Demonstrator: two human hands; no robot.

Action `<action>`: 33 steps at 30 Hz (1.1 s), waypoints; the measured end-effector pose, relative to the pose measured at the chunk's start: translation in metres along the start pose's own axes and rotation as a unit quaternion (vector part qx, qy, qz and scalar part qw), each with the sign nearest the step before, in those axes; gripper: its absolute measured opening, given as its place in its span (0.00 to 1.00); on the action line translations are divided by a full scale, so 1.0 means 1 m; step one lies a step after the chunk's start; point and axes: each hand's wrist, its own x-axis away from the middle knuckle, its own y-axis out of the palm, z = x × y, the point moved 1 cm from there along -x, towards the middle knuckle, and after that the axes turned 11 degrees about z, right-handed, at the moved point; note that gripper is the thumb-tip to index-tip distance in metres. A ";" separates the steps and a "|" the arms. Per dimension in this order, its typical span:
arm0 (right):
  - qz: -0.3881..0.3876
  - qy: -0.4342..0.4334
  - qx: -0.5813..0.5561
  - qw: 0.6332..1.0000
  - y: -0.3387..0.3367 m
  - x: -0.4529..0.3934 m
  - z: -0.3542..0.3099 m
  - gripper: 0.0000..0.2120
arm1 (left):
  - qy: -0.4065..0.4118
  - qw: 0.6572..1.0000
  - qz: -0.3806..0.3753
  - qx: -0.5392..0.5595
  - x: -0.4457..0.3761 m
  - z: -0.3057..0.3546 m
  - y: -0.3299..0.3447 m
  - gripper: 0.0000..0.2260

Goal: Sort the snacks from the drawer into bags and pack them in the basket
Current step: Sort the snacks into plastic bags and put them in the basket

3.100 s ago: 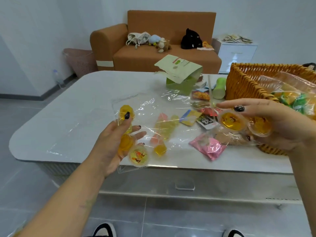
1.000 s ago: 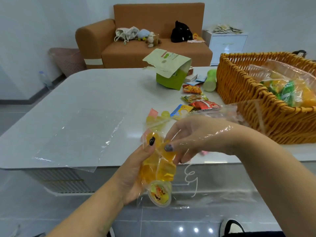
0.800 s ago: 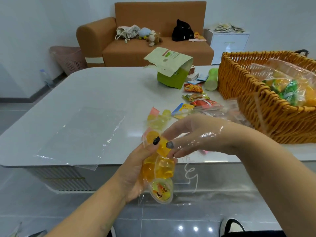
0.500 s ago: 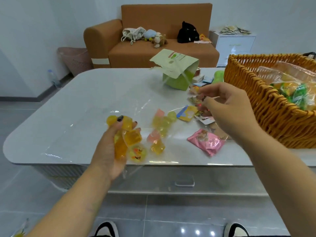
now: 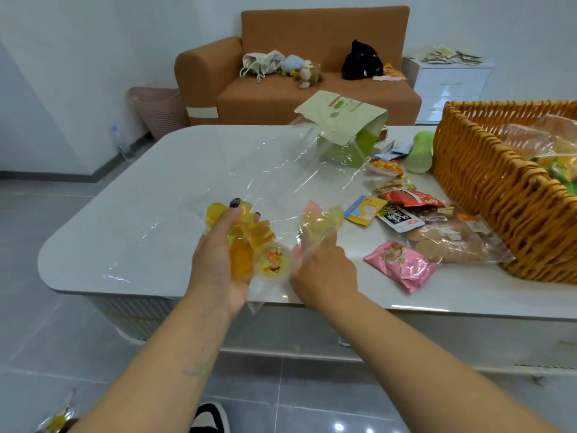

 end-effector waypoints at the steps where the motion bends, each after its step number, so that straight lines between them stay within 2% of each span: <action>1: -0.012 -0.012 0.016 1.000 0.005 0.000 -0.003 0.21 | 0.001 1.000 -0.006 -0.001 0.001 0.000 0.001 0.10; 4: 0.002 -0.064 0.048 0.997 0.012 -0.001 -0.007 0.17 | -0.001 1.000 -0.017 0.001 0.002 0.001 0.002 0.16; 7: -0.027 -0.070 0.059 0.995 0.011 -0.002 -0.003 0.15 | 0.005 1.000 -0.016 -0.017 0.001 0.005 -0.002 0.14; 9: -0.060 -0.003 0.007 0.998 0.005 -0.007 0.009 0.13 | 0.003 1.000 -0.010 -0.019 0.000 0.008 -0.006 0.14; 11: -0.092 0.091 -0.106 0.986 -0.011 -0.016 0.023 0.13 | 0.002 1.000 -0.010 -0.017 -0.001 0.013 -0.010 0.15; 14: -0.074 0.206 -0.318 0.922 -0.052 -0.033 0.048 0.09 | 0.001 0.999 -0.023 -0.028 0.000 0.017 -0.013 0.12; 17: -0.036 0.293 -0.493 0.818 -0.102 -0.040 0.070 0.07 | -0.002 0.998 -0.041 -0.039 0.002 0.017 -0.014 0.12; 19: -0.015 0.304 -0.600 0.740 -0.128 -0.039 0.083 0.10 | 0.002 0.997 -0.058 -0.055 0.003 0.016 -0.012 0.15; 20: -0.010 0.293 -0.631 0.718 -0.138 -0.038 0.090 0.13 | 0.007 0.996 -0.068 -0.063 0.004 0.014 -0.011 0.16; 21: -0.013 0.280 -0.644 0.712 -0.148 -0.035 0.094 0.16 | 0.011 0.995 -0.076 -0.070 0.005 0.012 -0.010 0.16; 23: -0.039 0.238 -0.645 0.725 -0.162 -0.029 0.100 0.14 | 0.016 0.993 -0.086 -0.085 0.006 0.008 -0.007 0.20; 25: -0.090 0.190 -0.604 0.768 -0.171 -0.024 0.103 0.10 | 0.018 0.991 -0.095 -0.097 0.009 0.005 -0.004 0.25; 26: -0.128 0.162 -0.569 0.796 -0.173 -0.024 0.105 0.10 | 0.020 0.989 -0.104 -0.104 0.010 0.003 -0.003 0.26; 28: -0.210 0.111 -0.506 0.829 -0.176 -0.023 0.105 0.22 | 0.024 0.985 -0.122 -0.121 0.012 0.000 -0.001 0.25; 29: -0.248 0.099 -0.482 0.834 -0.177 -0.021 0.104 0.27 | 0.024 0.983 -0.130 -0.130 0.013 -0.001 0.000 0.24; 33: -0.354 0.066 -0.406 0.840 -0.181 -0.017 0.100 0.29 | 0.012 0.976 -0.166 -0.142 0.014 -0.006 0.001 0.20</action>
